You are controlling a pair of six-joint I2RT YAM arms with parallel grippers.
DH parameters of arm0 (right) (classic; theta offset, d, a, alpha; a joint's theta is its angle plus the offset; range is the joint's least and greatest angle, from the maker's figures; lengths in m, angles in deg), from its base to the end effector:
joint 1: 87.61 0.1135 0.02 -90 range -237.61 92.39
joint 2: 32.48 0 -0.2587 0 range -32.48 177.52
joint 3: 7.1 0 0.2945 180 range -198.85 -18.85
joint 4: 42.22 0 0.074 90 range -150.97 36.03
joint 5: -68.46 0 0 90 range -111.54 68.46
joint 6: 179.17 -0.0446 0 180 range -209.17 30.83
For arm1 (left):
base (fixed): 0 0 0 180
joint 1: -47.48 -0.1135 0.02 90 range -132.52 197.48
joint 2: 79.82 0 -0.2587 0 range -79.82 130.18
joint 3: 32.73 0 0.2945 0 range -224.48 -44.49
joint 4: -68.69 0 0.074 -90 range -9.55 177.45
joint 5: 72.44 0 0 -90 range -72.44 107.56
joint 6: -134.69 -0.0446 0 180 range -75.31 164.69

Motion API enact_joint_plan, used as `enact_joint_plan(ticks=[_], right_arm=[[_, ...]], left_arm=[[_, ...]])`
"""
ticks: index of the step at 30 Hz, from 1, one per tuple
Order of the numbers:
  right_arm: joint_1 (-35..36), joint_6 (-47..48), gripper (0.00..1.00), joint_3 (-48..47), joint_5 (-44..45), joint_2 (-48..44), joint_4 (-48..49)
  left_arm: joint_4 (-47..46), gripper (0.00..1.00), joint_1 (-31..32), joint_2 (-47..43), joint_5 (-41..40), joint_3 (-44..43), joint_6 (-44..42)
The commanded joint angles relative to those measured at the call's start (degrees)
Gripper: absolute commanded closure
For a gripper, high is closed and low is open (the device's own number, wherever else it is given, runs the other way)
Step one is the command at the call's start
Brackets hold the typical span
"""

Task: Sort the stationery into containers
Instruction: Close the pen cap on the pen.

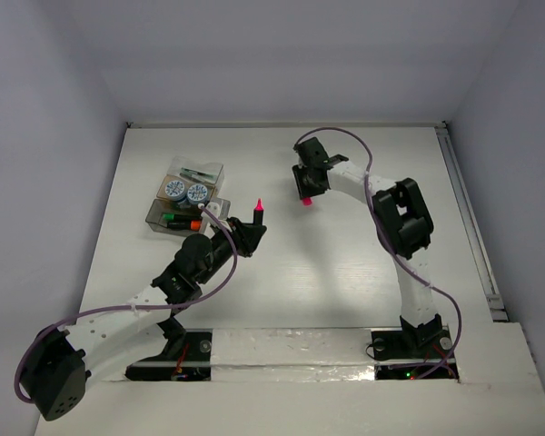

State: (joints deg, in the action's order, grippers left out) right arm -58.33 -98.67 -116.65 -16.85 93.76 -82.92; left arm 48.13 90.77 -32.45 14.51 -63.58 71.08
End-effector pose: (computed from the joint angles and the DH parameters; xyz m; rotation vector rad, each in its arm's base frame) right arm 0.4544 0.2506 0.1378 -0.4118 2.5414 0.1506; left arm 0.1802 -0.1665 0.2284 0.1867 1.5626 -0.9300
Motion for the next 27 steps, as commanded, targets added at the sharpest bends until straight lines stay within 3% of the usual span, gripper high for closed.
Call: enact_joint_plan(ticks=[1, 3, 12, 20, 27], right_arm=[[0.8, -2.6, 0.87, 3.8, -2.0, -3.2, 4.6], [0.8, -5.4, 0.92, 6.8, -2.9, -7.8, 8.1], [0.8, -15.5, 0.92, 24.4, -4.3, -29.2, 24.9], [2.6, -22.1, 0.94, 30.6, -8.1, -41.2, 32.9], [7.5, -27.2, 0.94, 36.9, -5.1, -46.5, 39.1]], left_arm=[[-2.8, 1.00, -0.3, -0.4, 0.6, 0.5, -0.6], [-3.5, 1.00, -0.3, 0.2, 1.1, 0.7, -0.1], [-10.8, 1.00, -0.3, 7.8, 8.6, 0.5, 3.4], [-7.4, 1.00, 9.2, 14.8, -2.5, -6.3, 0.8], [-9.8, 1.00, 9.8, 17.9, -8.2, -8.2, 2.4]])
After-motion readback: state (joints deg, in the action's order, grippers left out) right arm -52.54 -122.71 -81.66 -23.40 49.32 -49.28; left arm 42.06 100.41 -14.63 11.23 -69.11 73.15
